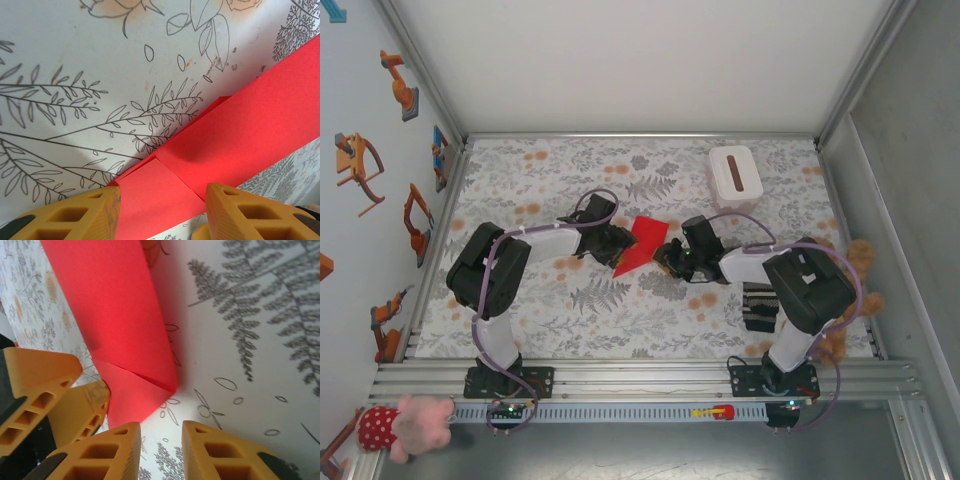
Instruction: Fold a paper plane with a square sheet of paper (pick it up from the middle)
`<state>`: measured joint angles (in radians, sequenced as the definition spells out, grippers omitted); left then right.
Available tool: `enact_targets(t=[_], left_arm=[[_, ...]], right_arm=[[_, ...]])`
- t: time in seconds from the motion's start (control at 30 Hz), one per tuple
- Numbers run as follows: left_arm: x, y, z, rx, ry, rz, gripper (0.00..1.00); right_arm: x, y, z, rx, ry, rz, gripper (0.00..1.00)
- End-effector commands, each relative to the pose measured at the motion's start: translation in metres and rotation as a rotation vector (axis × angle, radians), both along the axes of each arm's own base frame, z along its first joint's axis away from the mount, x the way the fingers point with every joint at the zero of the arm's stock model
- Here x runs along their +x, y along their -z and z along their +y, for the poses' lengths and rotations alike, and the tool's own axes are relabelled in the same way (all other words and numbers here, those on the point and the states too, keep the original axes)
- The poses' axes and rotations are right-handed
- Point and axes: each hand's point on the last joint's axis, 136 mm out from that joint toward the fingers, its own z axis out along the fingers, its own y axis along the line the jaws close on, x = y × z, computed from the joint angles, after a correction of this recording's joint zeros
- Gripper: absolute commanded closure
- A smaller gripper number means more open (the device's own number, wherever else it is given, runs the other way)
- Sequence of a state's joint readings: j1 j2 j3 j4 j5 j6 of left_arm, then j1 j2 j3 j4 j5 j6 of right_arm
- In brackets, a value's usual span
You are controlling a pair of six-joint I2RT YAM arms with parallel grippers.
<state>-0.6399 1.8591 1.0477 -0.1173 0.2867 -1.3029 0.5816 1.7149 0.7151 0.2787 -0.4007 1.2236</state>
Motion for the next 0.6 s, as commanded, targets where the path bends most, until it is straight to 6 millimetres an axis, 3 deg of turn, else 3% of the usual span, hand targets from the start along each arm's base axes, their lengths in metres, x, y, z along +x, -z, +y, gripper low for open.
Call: enact_targets(t=[0.0, 0.27, 0.57], left_arm=[[-0.028, 0.035, 0.017, 0.067, -0.016, 0.138, 0.51], [-0.029, 0.036, 0.017, 0.062, -0.011, 0.147, 0.51], [-0.029, 0.035, 0.018, 0.058, -0.009, 0.147, 0.51]], right_arm=[[0.008, -0.005, 0.007, 0.010, 0.004, -0.021, 0.74], [0.011, 0.004, 0.009, 0.002, 0.004, -0.006, 0.75], [0.024, 0.001, 0.017, 0.044, 0.016, -0.045, 0.77]])
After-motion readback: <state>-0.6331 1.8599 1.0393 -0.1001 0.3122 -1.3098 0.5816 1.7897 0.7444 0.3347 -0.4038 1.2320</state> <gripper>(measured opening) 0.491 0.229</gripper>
